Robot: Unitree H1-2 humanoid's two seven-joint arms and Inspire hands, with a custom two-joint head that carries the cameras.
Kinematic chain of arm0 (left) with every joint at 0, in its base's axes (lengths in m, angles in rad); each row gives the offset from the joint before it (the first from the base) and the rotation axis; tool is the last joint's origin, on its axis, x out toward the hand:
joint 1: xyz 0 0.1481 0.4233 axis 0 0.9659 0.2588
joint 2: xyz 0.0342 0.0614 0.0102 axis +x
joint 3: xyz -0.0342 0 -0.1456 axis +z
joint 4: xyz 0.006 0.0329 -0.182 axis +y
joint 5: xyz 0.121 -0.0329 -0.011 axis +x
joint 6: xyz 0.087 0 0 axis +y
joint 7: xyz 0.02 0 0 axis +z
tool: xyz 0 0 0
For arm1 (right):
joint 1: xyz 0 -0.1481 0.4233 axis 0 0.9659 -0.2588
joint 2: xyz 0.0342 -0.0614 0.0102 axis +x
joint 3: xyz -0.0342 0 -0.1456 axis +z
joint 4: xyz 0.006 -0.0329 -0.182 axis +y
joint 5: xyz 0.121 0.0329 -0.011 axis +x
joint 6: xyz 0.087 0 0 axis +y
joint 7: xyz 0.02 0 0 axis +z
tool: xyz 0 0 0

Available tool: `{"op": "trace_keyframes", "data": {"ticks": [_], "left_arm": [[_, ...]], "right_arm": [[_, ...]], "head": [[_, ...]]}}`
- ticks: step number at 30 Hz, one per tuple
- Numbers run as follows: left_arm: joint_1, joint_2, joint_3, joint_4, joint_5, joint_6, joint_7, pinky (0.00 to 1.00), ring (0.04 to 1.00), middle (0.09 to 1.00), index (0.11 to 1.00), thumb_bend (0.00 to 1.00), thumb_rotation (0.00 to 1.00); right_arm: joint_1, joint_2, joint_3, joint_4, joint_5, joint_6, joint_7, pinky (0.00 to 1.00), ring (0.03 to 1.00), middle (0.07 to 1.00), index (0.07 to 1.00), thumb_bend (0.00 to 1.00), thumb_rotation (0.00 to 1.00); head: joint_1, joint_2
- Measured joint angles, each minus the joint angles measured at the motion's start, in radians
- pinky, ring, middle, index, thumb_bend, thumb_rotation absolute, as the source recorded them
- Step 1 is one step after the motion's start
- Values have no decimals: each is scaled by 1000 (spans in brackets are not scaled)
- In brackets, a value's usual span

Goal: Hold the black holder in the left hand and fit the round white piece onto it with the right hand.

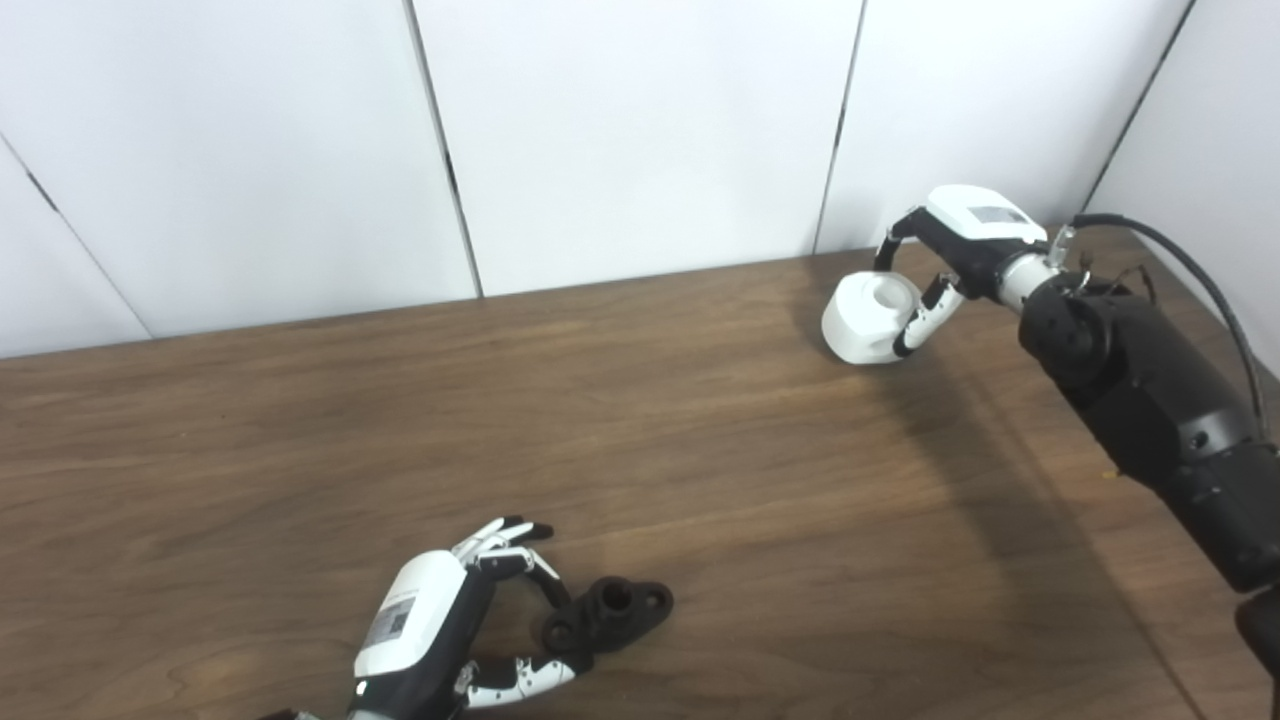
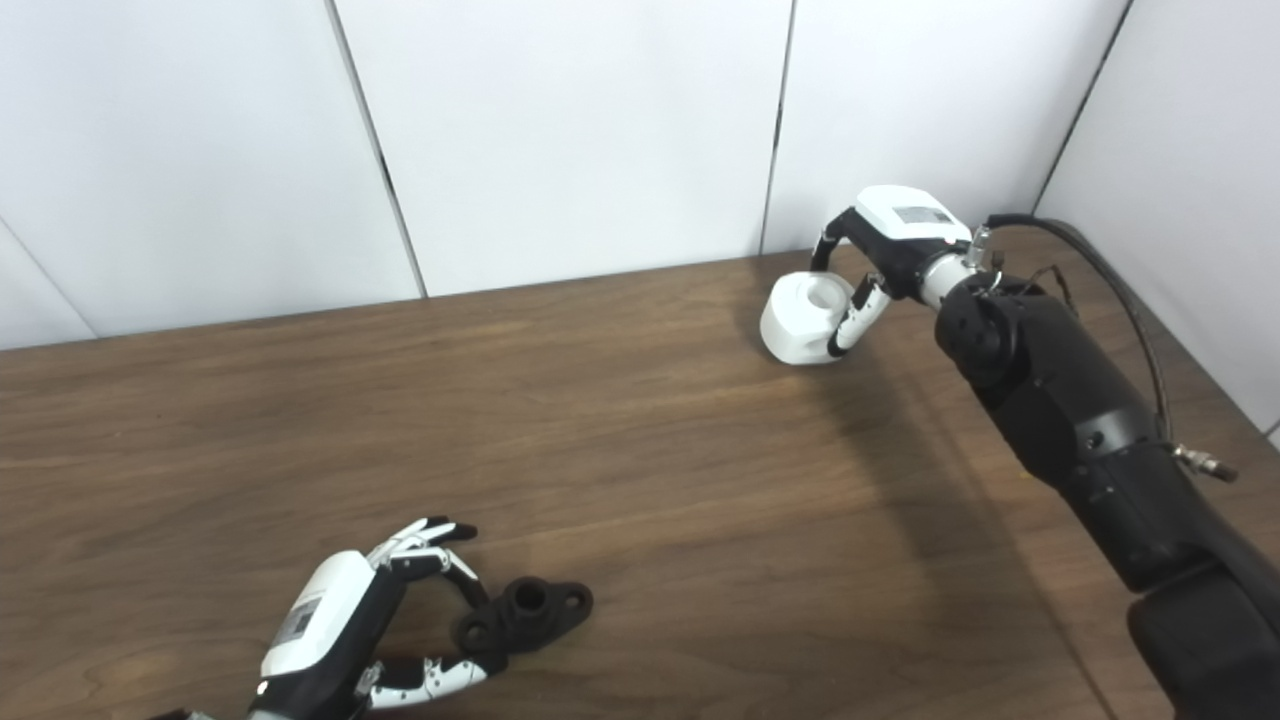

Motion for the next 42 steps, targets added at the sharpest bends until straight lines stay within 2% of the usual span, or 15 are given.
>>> {"op": "trace_keyframes", "data": {"ticks": [4,12,18,21,26,31,34,42], "left_arm": [[-4,-2,-4,4,0,-1,1,880,915,844,491,499,40],[-33,-19,-25,40,33,-4,16,883,909,840,492,501,40],[-50,-32,-44,69,76,-7,41,882,904,836,492,501,44],[-59,-37,-52,78,99,-7,44,892,909,839,493,501,45],[-76,-51,-60,98,118,-1,42,900,917,849,493,501,48],[-94,-54,-80,98,183,22,24,898,908,844,493,503,47],[-105,-54,-97,97,229,45,11,902,908,841,494,504,48],[-116,-62,-109,85,274,86,-24,913,910,838,494,504,47]], "right_arm": [[27,-1,0,-78,-6,10,31,825,917,781,486,522,129],[39,-40,2,-389,-10,93,287,933,950,808,486,522,129],[12,-49,0,-585,-25,149,444,932,947,804,485,523,132],[9,-47,0,-668,-27,176,518,922,942,798,484,523,131],[7,-28,-12,-801,-5,219,596,940,953,800,484,523,130],[-1,5,-16,-893,6,268,664,959,959,807,484,523,131],[-11,22,-15,-952,6,295,702,910,948,804,484,523,131],[-20,42,-16,-1046,15,317,768,948,939,795,483,523,131]], "head": [[3,0],[49,15],[77,29],[113,49],[138,67],[152,84],[161,94],[163,106]]}}
